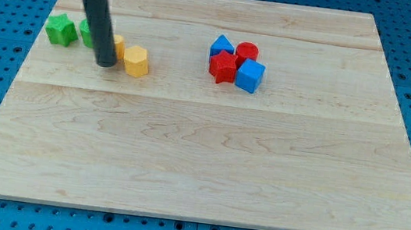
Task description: Push the yellow heart towards the blue triangle
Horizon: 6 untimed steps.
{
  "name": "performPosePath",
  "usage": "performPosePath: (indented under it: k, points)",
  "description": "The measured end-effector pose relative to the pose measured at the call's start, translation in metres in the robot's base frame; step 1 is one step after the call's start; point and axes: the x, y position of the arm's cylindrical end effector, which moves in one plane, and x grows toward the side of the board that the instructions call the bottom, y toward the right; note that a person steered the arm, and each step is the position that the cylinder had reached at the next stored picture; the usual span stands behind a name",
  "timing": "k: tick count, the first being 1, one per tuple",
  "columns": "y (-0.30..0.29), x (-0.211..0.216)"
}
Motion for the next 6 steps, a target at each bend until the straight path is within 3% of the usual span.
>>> performPosePath:
  k: [1,3,5,6]
  points:
    - [-0.038,-0.003]
    - [-0.034,-0.029]
    - [0.099,-0.031]
    - [0.120,-0.031]
